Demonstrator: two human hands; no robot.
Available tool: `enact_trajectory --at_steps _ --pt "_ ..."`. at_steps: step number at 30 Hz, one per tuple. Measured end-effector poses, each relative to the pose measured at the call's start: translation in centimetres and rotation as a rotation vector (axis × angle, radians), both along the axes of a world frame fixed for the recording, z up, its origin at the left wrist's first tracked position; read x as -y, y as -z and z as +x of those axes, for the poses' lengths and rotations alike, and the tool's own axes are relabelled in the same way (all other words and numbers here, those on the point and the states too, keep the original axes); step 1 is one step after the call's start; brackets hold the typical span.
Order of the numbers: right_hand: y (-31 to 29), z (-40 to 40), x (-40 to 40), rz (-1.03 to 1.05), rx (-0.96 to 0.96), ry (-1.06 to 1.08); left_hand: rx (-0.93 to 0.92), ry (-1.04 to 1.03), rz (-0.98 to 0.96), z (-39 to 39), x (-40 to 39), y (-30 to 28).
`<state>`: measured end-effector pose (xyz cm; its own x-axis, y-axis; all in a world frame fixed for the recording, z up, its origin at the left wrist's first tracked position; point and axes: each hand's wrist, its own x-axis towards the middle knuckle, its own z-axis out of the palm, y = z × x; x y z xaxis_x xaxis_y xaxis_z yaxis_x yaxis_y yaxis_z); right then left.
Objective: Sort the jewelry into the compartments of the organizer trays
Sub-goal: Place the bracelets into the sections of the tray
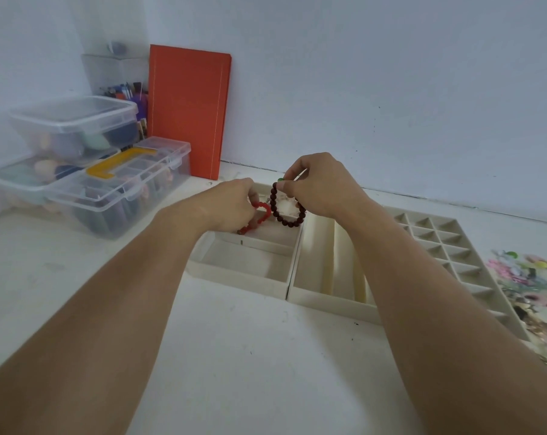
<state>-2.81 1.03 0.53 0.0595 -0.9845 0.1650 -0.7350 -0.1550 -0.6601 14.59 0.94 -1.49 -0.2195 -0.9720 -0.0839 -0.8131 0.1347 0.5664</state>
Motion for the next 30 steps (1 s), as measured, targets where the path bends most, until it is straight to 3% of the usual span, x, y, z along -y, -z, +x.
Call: enact_trajectory --at_steps 6,12,19,30 --pt "0.0 -0.1 -0.1 0.003 -0.008 0.002 -0.086 0.006 0.038 0.2 -0.2 -0.1" --pt "0.1 0.0 0.0 0.009 -0.027 0.007 0.100 -0.049 -0.236 1.2 0.9 1.1" --pt "0.1 0.0 0.1 0.016 -0.037 0.007 0.191 -0.064 -0.308 1.2 0.7 1.1" --pt "0.0 -0.1 0.1 0.014 -0.031 0.002 0.334 -0.018 -0.191 -0.2 0.2 1.5"
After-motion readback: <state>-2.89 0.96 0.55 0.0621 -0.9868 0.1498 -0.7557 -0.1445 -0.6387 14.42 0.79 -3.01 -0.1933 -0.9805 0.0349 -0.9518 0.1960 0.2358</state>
